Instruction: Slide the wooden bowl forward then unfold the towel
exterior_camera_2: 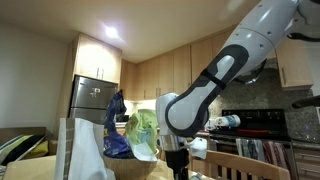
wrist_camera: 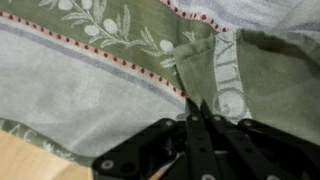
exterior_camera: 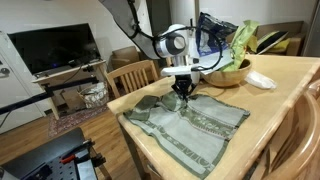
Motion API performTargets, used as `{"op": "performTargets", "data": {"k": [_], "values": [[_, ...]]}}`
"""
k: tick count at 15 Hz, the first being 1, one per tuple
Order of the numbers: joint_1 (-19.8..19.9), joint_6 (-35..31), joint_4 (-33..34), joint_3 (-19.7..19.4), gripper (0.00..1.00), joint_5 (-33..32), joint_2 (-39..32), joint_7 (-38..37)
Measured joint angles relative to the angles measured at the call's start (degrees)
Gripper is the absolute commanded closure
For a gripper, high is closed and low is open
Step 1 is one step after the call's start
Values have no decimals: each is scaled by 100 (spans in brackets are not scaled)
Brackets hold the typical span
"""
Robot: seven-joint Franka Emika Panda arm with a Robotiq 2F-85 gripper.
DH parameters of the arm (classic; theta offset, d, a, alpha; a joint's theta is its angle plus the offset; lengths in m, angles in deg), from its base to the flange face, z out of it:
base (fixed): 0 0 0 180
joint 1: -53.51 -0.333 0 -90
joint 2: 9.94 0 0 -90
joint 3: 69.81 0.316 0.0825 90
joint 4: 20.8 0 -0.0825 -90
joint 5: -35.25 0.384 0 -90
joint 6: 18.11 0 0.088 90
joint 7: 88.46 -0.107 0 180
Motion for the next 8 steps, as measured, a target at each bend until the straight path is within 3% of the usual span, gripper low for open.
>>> {"op": "performTargets", "data": {"k": [3,5,8], "values": [[0,-12,-26,-20,99,-7,78,-3],[0,-14,-50,-29,70,-9,91,-4],[0,-14,-100,-47,48,-9,91,-8]]}}
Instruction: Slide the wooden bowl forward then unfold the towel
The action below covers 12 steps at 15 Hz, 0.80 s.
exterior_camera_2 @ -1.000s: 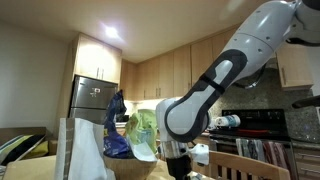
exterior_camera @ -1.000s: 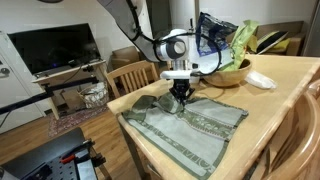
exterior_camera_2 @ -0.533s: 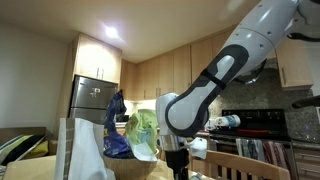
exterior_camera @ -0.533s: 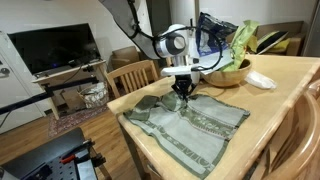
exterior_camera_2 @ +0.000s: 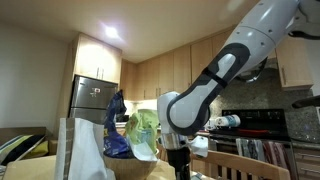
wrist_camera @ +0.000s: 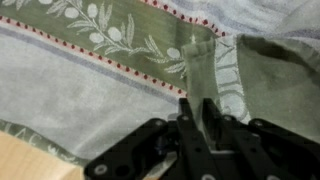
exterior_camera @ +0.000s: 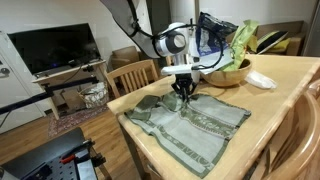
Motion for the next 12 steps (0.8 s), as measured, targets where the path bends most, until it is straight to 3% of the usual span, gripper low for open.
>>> {"op": "performTargets", "data": {"k": [6,7,9,10,11,12], "values": [[3,0,-63,-35,3,0,0,0],[5,1,-66,-36,0,0,0,0],[7,1,-70,-40,0,0,0,0],[7,1,-71,-41,8,0,0,0],[7,1,-73,-41,25,0,0,0],[7,1,-75,-41,27,0,0,0]]}}
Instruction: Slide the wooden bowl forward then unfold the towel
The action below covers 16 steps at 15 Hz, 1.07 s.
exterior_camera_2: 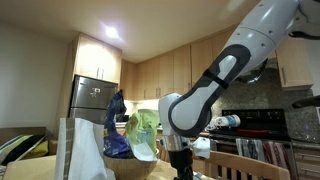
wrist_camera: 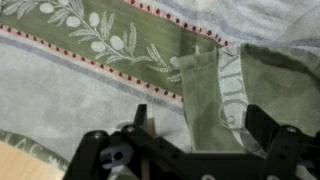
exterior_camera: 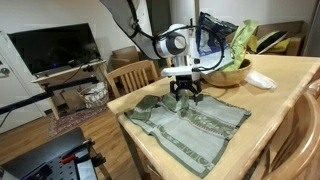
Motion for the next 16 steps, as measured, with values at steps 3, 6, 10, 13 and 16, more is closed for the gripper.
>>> {"op": "performTargets", "data": {"k": [3,6,10,13,16], "values": [[1,0,-8,0,49,0,0,0],[7,0,-19,0,74,0,0,0],[7,0,-30,-1,100,0,0,0],[-1,-13,-32,-6,100,-1,10,-1],[-44,-137,-62,-45,99,-114,44,-74]]}}
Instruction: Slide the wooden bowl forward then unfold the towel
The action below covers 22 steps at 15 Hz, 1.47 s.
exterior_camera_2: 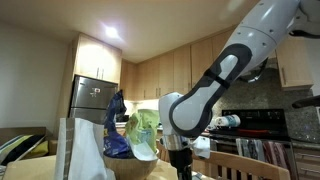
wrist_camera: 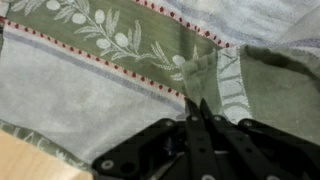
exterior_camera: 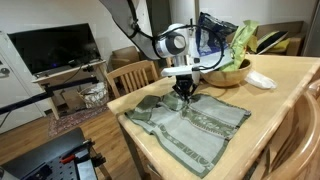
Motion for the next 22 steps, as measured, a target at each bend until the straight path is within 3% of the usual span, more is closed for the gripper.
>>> {"op": "performTargets", "data": {"k": [4,5,7,15,22], "values": [[-149,-298,-146,-110,98,-360,121,-355],[-191,-346,-187,-141,71,-418,161,-413],[-234,-359,-234,-171,64,-490,222,-521],[-223,-359,-299,-231,3,-502,237,-579],[-42,-354,-330,-227,0,-442,237,-578]]}}
